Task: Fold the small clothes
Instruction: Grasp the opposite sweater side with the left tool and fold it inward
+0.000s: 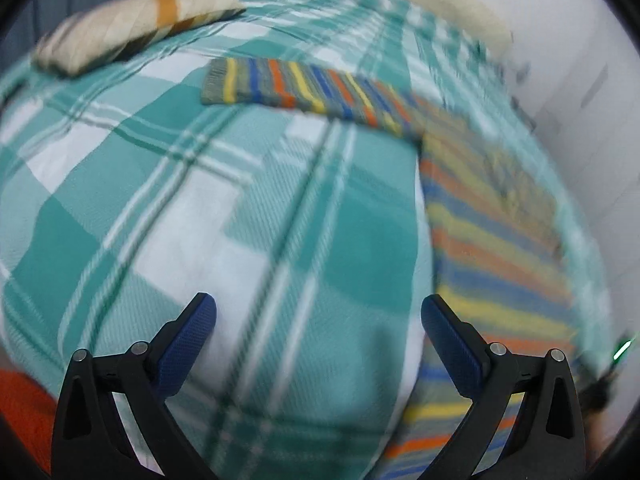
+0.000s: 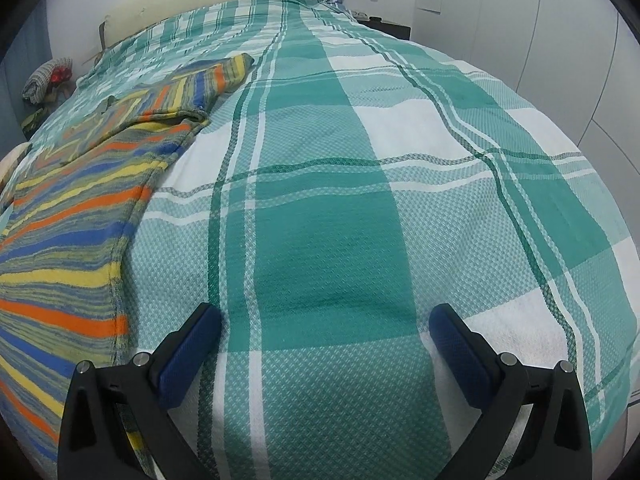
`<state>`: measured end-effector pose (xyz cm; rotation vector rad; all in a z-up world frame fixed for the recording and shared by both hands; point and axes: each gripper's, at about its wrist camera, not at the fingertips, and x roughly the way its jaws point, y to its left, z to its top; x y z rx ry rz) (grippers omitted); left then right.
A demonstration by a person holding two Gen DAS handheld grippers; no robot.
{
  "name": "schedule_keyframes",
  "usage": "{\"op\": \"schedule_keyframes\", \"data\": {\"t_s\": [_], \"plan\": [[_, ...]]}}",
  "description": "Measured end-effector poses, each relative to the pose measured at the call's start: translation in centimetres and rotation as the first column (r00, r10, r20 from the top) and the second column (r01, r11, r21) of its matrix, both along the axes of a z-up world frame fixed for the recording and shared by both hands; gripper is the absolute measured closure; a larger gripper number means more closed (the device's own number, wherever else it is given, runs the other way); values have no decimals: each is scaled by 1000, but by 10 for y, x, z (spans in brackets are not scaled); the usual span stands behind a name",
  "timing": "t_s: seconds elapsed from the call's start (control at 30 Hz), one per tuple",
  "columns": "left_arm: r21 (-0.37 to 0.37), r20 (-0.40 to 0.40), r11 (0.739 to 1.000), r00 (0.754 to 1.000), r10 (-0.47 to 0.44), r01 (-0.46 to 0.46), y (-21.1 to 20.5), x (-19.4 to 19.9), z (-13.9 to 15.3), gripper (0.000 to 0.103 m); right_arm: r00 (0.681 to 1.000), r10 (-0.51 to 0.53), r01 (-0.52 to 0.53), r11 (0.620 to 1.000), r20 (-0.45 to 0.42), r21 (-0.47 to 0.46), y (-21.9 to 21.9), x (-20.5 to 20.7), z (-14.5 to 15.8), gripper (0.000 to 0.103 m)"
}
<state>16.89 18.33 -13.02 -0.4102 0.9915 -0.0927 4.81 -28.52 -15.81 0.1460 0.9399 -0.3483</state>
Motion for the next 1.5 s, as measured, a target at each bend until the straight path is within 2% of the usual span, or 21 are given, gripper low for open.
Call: {"op": "schedule_keyframes", "data": {"t_s": [0.07, 0.17, 0.3, 0.37, 0.4, 0.47, 0.53, 0.57, 0.6, 0.67, 0.77, 0.87, 0.97, 1.07, 1.13, 1.23, 1.27, 1.3, 1.33, 1.37, 1.5], "plan": [[-123, 8, 988, 996, 94, -92, 39, 18, 4, 1, 1000, 0, 0, 1000, 1, -2, 0, 0, 0, 0], [-271, -30, 944, 982, 187, -188, 102, 62, -1, 1, 1000, 1, -1, 1000, -1, -2, 0, 0, 0, 0], [-241, -59, 930, 961, 272, -278, 151, 128, -11, 3, 1000, 2, -2, 1000, -5, -8, 1, 1, 0, 0], [-238, -64, 939, 968, 241, -250, 150, 157, -16, 6, 1000, 1, -1, 1000, -6, -12, 1, 1, -1, 0], [-241, -63, 943, 973, 222, -231, 146, 168, -18, 16, 1000, 1, -1, 1000, -6, -14, 1, 2, -1, 0], [-261, -74, 947, 982, 174, -188, 134, 186, -26, 24, 1000, 0, 0, 1000, -7, -19, 2, 2, -1, 0], [-227, -97, 958, 983, 159, -177, 121, 198, -34, 29, 1000, -1, 1, 1000, -8, -23, 2, 3, -1, 0], [-201, -97, 963, 982, 161, -177, 117, 199, -35, 43, 1000, -2, 2, 1000, -8, -24, 2, 3, 0, 0], [-159, -99, 972, 983, 156, -170, 109, 202, -32, 92, 1000, -2, 2, 1000, -8, -24, 2, 3, 0, 0], [-146, -110, 977, 984, 137, -152, 102, 213, -23, 101, 1000, -2, 2, 1000, -8, -23, 2, 3, 0, 0], [-66, -15, 994, 996, 85, -86, 66, 227, 30, 102, 1000, -1, 1, 1000, -8, -22, 2, 3, 0, 0], [-26, 69, 999, 997, -25, 27, 6, 240, 90, 102, 1000, -2, 2, 1000, -9, -21, 2, 3, 0, 0], [32, 124, 978, 970, -208, 205, -84, 244, 134, 102, 1000, -2, 2, 1000, -10, -22, 2, 3, 0, 0], [70, 144, 942, 931, -336, 330, -156, 238, 148, 102, 1000, -3, 2, 1000, -11, -21, 2, 3, 0, 0], [113, 155, 912, 899, -409, 395, -215, 227, 142, 102, 1000, -2, 2, 1000, -11, -21, 2, 3, 0, 0], [121, 153, 897, 885, -440, 425, -268, 217, 115, 99, 1000, -2, 2, 1000, -11, -22, 3, 3, 0, 0], [141, 148, 897, 887, -438, 419, -289, 215, 100, 89, 1000, -2, 2, 1000, -11, -22, 3, 3, 0, 0], [160, 109, 892, 890, -442, 423, -308, 214, 78, 56, 1000, -2, 2, 1000, -12, -22, 3, 4, 0, 0], [175, 42, 883, 892, -449, 436, -326, 207, 54, 37, 1000, -3, 3, 1000, -12, -22, 3, 3, 0, 0], [182, 15, 880, 893, -450, 440, -331, 202, 43, 25, 1000, -3, 3, 1000, -13, -21, 3, 4, 0, 0], [184, 20, 847, 860, -510, 499, -320, 141, 20, 28, 1000, -4, 4, 1000, -14, -20, 3, 3, 0, 0]]}}
